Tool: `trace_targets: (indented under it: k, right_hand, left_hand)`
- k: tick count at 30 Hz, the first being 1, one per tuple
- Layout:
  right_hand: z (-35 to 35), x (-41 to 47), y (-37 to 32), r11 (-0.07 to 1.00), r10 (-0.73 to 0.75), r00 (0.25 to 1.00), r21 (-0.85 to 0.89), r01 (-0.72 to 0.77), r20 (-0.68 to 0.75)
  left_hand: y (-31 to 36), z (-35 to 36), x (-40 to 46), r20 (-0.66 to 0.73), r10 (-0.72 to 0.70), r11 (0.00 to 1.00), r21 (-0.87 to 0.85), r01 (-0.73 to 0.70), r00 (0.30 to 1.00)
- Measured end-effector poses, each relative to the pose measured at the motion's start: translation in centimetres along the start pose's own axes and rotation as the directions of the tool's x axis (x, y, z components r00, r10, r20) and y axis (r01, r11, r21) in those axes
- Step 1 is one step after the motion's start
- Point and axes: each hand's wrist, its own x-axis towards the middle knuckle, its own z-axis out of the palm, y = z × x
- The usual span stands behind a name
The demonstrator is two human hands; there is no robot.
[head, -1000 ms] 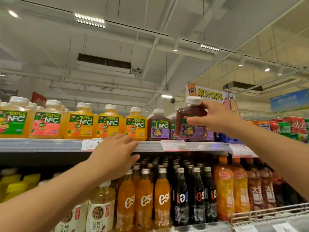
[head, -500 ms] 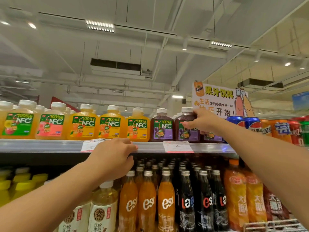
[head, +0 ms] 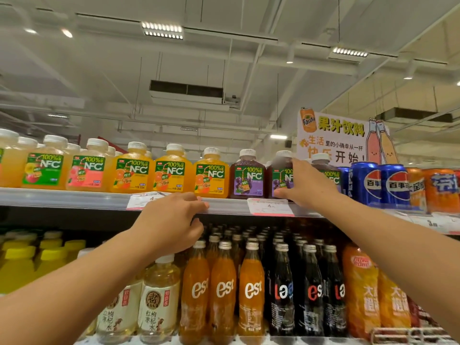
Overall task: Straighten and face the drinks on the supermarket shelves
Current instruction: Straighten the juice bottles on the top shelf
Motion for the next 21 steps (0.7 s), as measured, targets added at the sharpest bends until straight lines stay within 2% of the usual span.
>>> trace_targets:
  k: [8, 11, 13, 14, 17, 21]
  right_hand:
    - [1.3, -0.9, 0.1, 0.996, 0.050, 0.999, 0.071, -0.048, -0.022]
    - [1.1, -2.6, -0.2, 0.985, 0.052, 0.983, 0.170, -0.022, -0.174]
    - [0.8, -4.4, -1.2, 0.976, -0.032, 0.958, 0.197, 0.091, -0.284]
    - [0.7, -5.5, -2.1, 0.965, -0.086, 0.952, 0.212, 0.152, -0.292]
    - [1.2, -9.5, -6.1, 0.917, -0.275, 0.942, 0.243, 0.317, -0.191]
    - [2.7, -13.3, -12.6, 0.865, -0.465, 0.881, 0.166, 0.473, -0.089]
  left_hand:
    - [0.6, 0.4, -0.8, 0.007, -0.049, 0.999, -0.016, 0.050, 0.999]
    - [1.1, 0.3, -1.2, 0.064, -0.077, 0.997, 0.031, 0.076, 0.995]
    - [1.1, 0.1, -1.6, 0.139, -0.070, 0.992, 0.113, 0.054, 0.988]
    - [1.0, -0.1, -1.8, 0.177, -0.058, 0.989, 0.146, 0.032, 0.983]
    - [0.4, -1.4, -3.1, 0.217, -0.005, 0.985, 0.172, -0.033, 0.976]
    - [-2.2, -3.6, -6.5, 0.216, 0.020, 0.982, 0.179, -0.060, 0.976]
